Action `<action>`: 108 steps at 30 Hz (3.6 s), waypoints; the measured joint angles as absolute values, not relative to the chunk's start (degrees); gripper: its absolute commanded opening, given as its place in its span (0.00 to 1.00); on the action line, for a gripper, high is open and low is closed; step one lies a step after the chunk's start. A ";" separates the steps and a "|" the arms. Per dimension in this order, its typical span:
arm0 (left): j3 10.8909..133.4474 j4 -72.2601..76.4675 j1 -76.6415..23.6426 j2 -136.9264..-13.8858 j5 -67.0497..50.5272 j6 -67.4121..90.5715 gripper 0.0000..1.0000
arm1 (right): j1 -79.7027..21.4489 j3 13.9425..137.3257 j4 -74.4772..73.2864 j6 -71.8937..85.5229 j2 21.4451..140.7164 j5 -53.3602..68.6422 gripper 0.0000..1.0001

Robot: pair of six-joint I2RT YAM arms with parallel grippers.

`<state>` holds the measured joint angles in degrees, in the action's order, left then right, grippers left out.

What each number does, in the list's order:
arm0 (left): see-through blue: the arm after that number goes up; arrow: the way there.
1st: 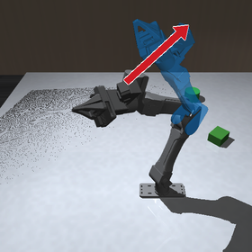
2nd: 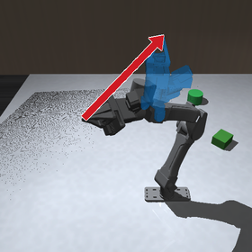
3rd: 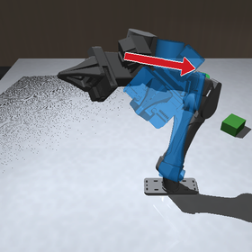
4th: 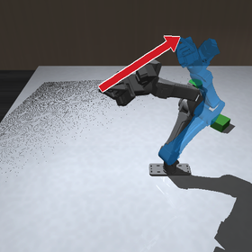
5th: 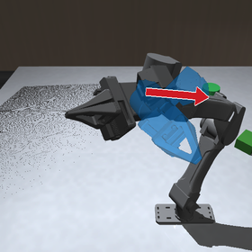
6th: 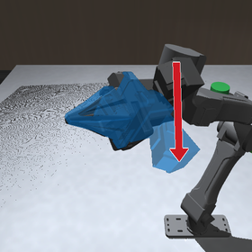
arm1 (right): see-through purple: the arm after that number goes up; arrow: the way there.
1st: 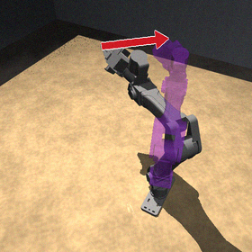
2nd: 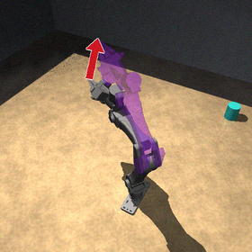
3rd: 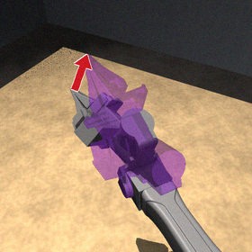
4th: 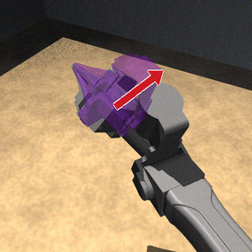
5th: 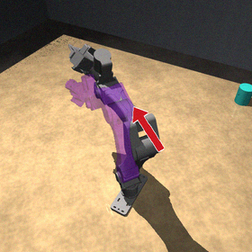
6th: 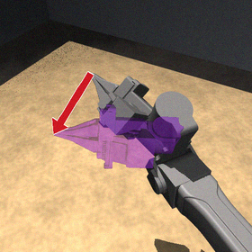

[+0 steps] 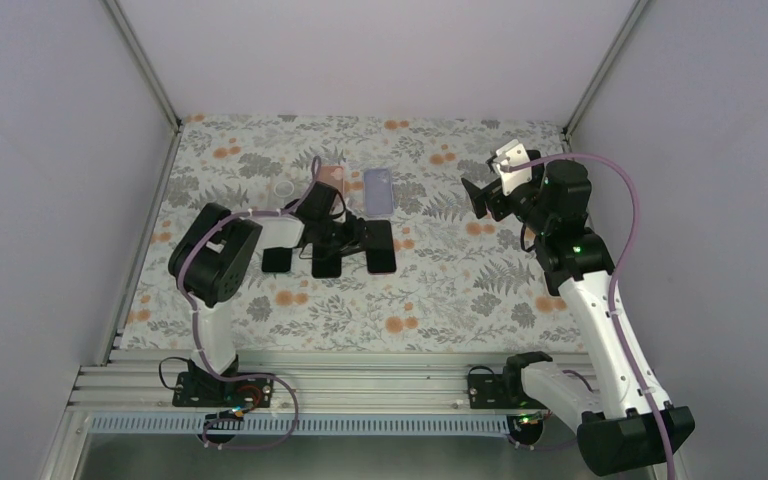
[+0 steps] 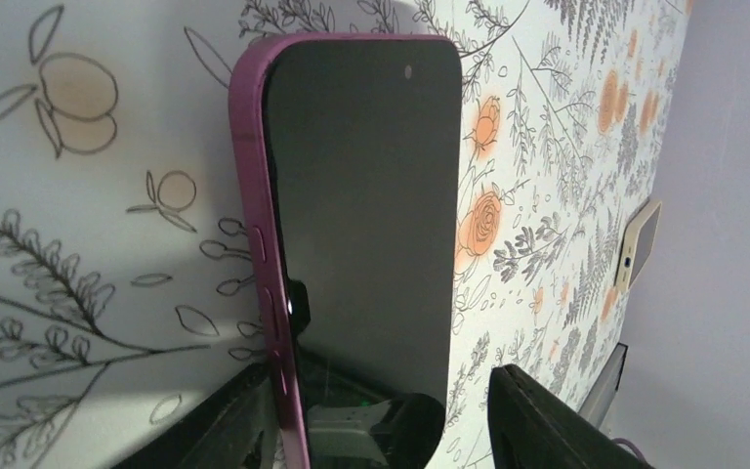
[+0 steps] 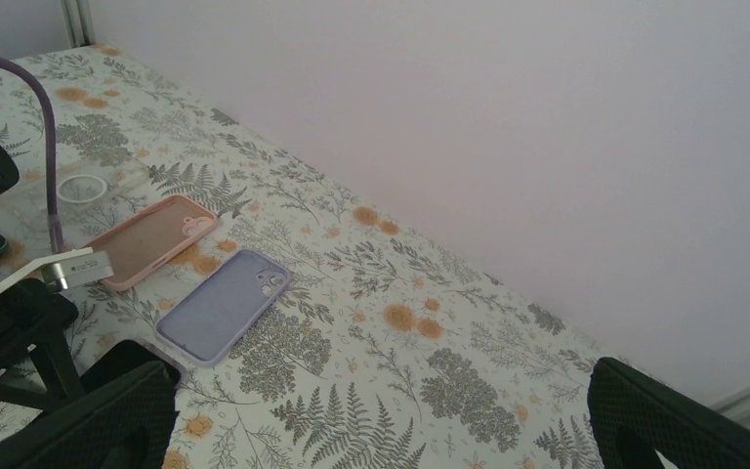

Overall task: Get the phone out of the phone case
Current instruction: Place the phone at the center of the board, then move the phone to the center of the board.

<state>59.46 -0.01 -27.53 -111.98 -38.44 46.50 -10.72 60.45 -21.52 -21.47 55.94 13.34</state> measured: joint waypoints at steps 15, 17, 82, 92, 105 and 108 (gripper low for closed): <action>60.90 -6.57 -28.14 -102.32 -31.00 38.17 1.00 | -10.72 62.13 -26.87 -21.50 55.86 12.03 0.99; 62.59 -7.70 -28.14 -101.03 -30.17 36.53 1.00 | -10.37 63.11 -28.75 -21.54 55.86 11.18 0.99; 69.12 -11.70 -28.08 -97.23 -29.10 30.24 1.00 | 46.57 40.58 -20.01 -58.35 86.54 1.50 0.23; 69.43 -11.75 -28.08 -98.32 -29.15 30.26 1.00 | 33.65 44.21 -20.43 -50.43 90.04 2.39 0.24; 70.00 -11.73 -27.97 -99.11 -29.19 30.28 1.00 | 25.89 54.83 -17.02 -44.47 100.73 0.99 0.24; 70.02 -11.77 -27.86 -99.57 -29.19 30.33 1.00 | 25.67 57.71 -15.59 -44.36 103.46 -0.73 0.24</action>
